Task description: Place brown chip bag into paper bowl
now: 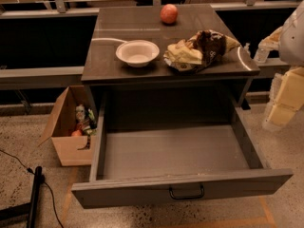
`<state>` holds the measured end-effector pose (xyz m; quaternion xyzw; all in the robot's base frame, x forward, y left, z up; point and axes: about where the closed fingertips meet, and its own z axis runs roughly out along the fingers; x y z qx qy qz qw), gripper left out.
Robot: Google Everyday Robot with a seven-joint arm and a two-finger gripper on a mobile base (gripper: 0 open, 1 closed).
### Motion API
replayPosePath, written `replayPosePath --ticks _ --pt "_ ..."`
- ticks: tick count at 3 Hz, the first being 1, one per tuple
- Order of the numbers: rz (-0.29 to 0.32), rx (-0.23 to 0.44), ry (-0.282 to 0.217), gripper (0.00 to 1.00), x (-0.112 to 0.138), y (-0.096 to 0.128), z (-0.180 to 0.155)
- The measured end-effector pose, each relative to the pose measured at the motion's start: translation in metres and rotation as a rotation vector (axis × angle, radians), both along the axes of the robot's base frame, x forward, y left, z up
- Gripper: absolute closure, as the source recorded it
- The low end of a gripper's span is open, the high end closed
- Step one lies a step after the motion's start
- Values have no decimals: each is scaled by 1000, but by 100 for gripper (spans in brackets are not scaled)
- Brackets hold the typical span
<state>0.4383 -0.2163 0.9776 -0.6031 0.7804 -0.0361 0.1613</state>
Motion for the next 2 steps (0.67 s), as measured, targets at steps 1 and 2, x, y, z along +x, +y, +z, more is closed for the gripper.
replayPosePath --ticks 1,2 --pt "0 0 0 0 0 0 0" --pt "-9 18 -72 0 18 -3 -1"
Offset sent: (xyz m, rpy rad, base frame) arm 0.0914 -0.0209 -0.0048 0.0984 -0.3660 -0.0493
